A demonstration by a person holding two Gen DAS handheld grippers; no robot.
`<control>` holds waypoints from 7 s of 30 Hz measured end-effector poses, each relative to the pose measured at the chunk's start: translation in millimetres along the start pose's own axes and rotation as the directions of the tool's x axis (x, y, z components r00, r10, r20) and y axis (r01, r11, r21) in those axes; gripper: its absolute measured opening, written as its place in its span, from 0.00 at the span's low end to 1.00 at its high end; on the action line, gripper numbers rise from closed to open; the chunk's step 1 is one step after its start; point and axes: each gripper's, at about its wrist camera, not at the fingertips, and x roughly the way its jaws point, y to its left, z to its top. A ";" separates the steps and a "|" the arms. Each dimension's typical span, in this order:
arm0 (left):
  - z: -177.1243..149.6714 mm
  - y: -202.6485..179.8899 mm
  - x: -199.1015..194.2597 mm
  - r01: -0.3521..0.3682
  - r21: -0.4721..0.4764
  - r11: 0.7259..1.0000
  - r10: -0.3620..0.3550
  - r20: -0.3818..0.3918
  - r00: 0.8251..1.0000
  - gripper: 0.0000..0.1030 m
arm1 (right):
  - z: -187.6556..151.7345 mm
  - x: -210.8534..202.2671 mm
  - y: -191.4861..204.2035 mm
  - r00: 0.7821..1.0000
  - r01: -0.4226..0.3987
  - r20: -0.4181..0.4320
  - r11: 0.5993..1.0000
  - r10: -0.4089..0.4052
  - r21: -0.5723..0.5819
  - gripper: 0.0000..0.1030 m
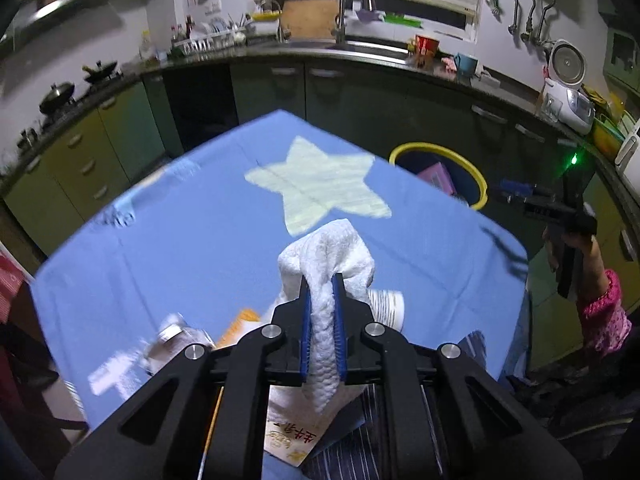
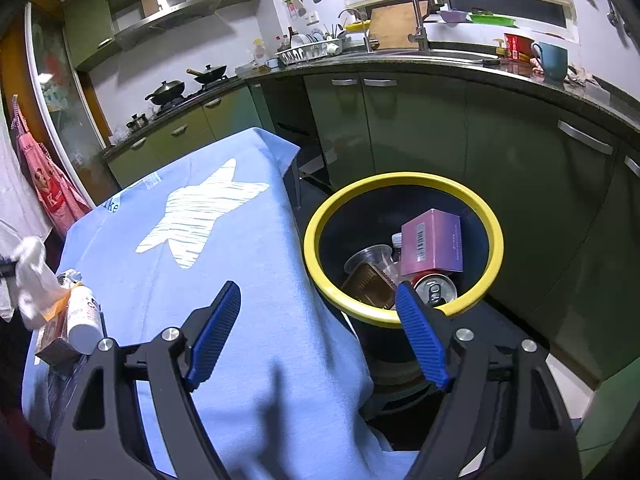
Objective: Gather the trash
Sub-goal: 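Carry the paper towel over the bin and open the left gripper, then move the right gripper to the white pill bottle and grasp it, then carry the pill bottle over the bin and open the right gripper, then move the left gripper to the crumpled silver wrapper and grasp it, then carry the silver wrapper over the bin and open the left gripper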
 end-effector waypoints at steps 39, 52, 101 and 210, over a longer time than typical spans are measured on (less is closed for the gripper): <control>247.8 -249.2 305.8 0.252 0.137 0.958 -0.228 -0.166 0.959 0.51 | -15.7 -47.2 -81.7 0.991 0.101 0.069 0.987 -0.110 0.128 0.79; 213.6 -131.8 129.0 0.204 -0.016 0.979 -0.198 0.185 0.963 0.84 | -11.2 -45.2 -47.7 0.998 0.024 0.061 0.999 -0.025 0.028 0.79; -67.1 176.3 7.6 -0.292 -0.646 0.705 0.547 0.234 0.804 0.95 | -16.6 116.7 286.3 0.730 -0.544 -0.680 0.658 0.066 -0.520 0.44; 25.2 75.3 51.9 -0.274 -0.426 0.862 0.217 -0.178 0.960 0.60 | 48.0 64.6 12.9 0.950 -0.142 -0.302 0.973 0.083 -0.182 0.63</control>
